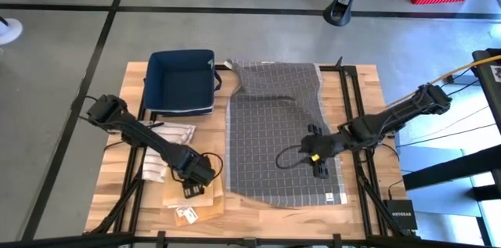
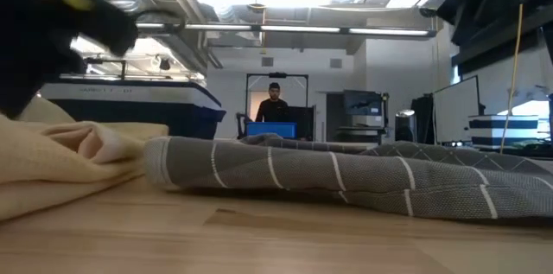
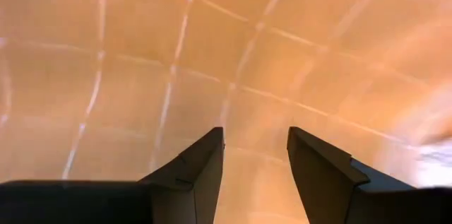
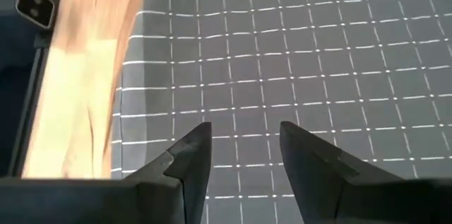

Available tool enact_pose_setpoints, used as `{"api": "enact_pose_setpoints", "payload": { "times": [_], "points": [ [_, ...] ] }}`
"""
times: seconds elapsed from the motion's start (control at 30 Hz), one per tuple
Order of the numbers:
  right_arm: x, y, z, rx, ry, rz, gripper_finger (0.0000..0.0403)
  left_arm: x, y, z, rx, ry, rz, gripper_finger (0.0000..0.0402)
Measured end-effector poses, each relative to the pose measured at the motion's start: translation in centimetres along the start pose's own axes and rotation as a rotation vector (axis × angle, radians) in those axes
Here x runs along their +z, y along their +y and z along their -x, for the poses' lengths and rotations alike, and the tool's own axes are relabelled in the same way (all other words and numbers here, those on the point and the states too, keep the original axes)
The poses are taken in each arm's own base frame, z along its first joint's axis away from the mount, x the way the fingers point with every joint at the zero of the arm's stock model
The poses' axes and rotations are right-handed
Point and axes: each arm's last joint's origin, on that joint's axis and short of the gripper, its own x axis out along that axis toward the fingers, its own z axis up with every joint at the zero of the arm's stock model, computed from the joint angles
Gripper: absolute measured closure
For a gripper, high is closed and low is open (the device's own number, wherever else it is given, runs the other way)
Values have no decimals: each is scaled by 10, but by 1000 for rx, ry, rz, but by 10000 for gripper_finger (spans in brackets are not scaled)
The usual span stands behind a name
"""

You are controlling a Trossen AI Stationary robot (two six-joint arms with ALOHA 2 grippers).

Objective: Fold towel
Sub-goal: Fold the gray pattern towel

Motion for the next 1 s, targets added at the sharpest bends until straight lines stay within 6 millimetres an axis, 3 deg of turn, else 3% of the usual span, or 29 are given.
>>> {"api": "enact_pose_setpoints", "payload": {
  "times": [0.1, 0.2, 0.33, 0.43, 0.6, 0.7, 0.83, 1.0],
  "points": [
    [-4, 9, 1, 0, -8, 16, 233, 5, -9, 28, -83, -77, 41, 251],
    [-5, 13, 0, 4, -6, -7, 233, 17, -21, 60, -147, -295, 24, 251],
    [-3, 15, -3, 9, -14, -83, 233, 34, -43, 75, -256, -590, -112, 251],
    [-5, 22, -11, 21, -20, -102, 233, 46, -60, 63, -295, -665, -202, 251],
    [-14, 46, -33, 61, -122, 1, 233, 55, -74, 16, -241, -557, -272, 251],
    [-15, 57, -47, -5, -215, 42, 233, 61, -78, 0, -202, -533, -318, 251],
    [-17, 65, -67, -119, -281, 61, 233, 73, -75, -14, -150, -526, -346, 251],
    [-24, 69, -91, -153, -242, 84, 233, 94, -55, -24, -5, -560, -343, 251]
  ]
}}
